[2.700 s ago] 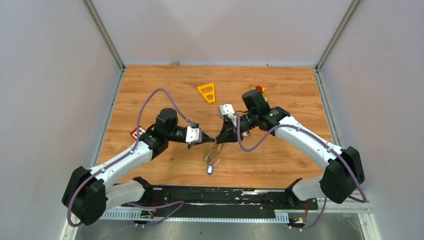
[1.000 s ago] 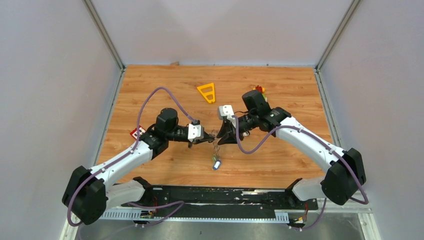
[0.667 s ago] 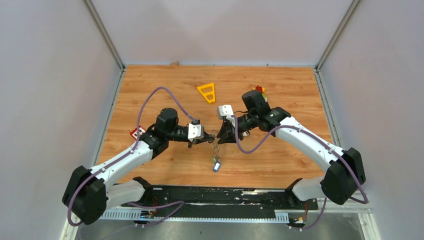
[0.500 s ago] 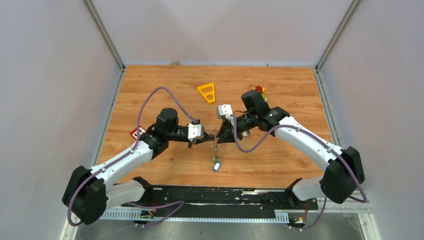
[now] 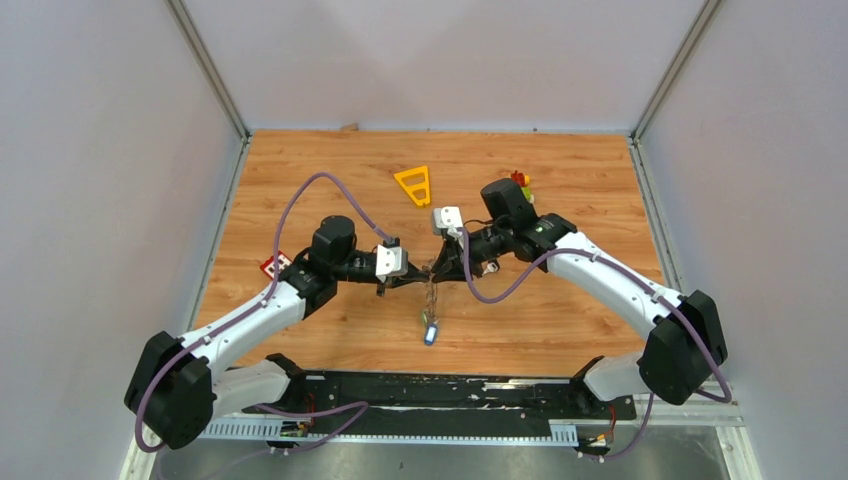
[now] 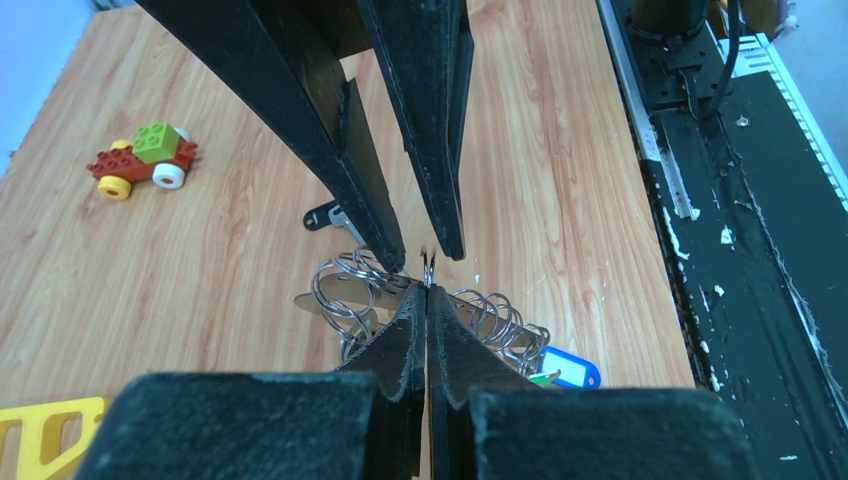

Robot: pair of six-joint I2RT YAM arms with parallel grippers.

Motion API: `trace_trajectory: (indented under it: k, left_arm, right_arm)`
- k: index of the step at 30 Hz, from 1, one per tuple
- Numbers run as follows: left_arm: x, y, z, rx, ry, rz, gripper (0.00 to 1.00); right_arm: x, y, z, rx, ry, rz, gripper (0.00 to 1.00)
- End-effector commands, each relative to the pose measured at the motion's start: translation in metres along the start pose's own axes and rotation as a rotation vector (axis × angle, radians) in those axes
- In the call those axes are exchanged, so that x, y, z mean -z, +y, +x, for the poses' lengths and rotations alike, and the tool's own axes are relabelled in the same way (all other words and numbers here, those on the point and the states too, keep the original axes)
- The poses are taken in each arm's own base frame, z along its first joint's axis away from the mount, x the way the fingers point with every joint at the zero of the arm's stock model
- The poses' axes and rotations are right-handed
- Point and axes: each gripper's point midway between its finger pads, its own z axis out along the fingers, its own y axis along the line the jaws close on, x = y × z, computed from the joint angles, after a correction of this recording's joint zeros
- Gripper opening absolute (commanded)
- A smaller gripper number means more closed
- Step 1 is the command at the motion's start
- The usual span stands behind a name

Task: Put the keys on the keyring
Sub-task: Adjust the keyring.

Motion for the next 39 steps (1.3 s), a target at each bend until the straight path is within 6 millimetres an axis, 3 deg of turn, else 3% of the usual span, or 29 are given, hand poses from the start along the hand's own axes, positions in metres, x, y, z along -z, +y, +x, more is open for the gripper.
trace_trajectory:
  k: [1,13,17,21,23,26,29,32,39]
  left_arm:
    - [-0.001,0.014,-0.03,-0.058,-0.065,-0.021,0.0]
    - [0.0,0.019,-0.031,-0.047,-0.065,-0.047,0.0]
    - [-0.001,0.02,-0.031,-0.035,-0.069,-0.049,0.0]
    - [0.001,0.023,-0.036,-0.025,-0.077,-0.06,0.0]
    - [0.004,0.026,-0.038,-0.016,-0.091,-0.054,0.06]
    - [0.012,0.032,-0.041,0.004,-0.136,-0.045,0.23]
    - [0.015,0.032,-0.041,-0.038,-0.168,-0.023,0.32]
    - [0.013,0.036,-0.039,-0.124,-0.174,-0.018,0.35]
    - [0.003,0.038,-0.035,-0.123,-0.207,0.048,0.33]
  right_arm:
    - [-0.003,-0.007,-0.007,0.029,-0.015,0.01,0.22]
    - [-0.005,-0.009,-0.005,0.025,-0.006,0.015,0.14]
    - [-0.005,-0.014,-0.008,0.033,-0.016,0.051,0.0]
    - [0.001,-0.021,-0.014,0.048,-0.026,0.109,0.0]
    - [0.006,-0.022,-0.021,0.042,-0.047,0.115,0.0]
    - [0.014,-0.022,-0.031,0.024,-0.098,0.11,0.0]
    - [0.016,-0.02,-0.038,-0.002,-0.139,0.086,0.0]
    - [0.013,-0.018,-0.042,-0.022,-0.175,0.06,0.0]
    - [0.012,-0.018,-0.044,-0.076,-0.214,0.029,0.0]
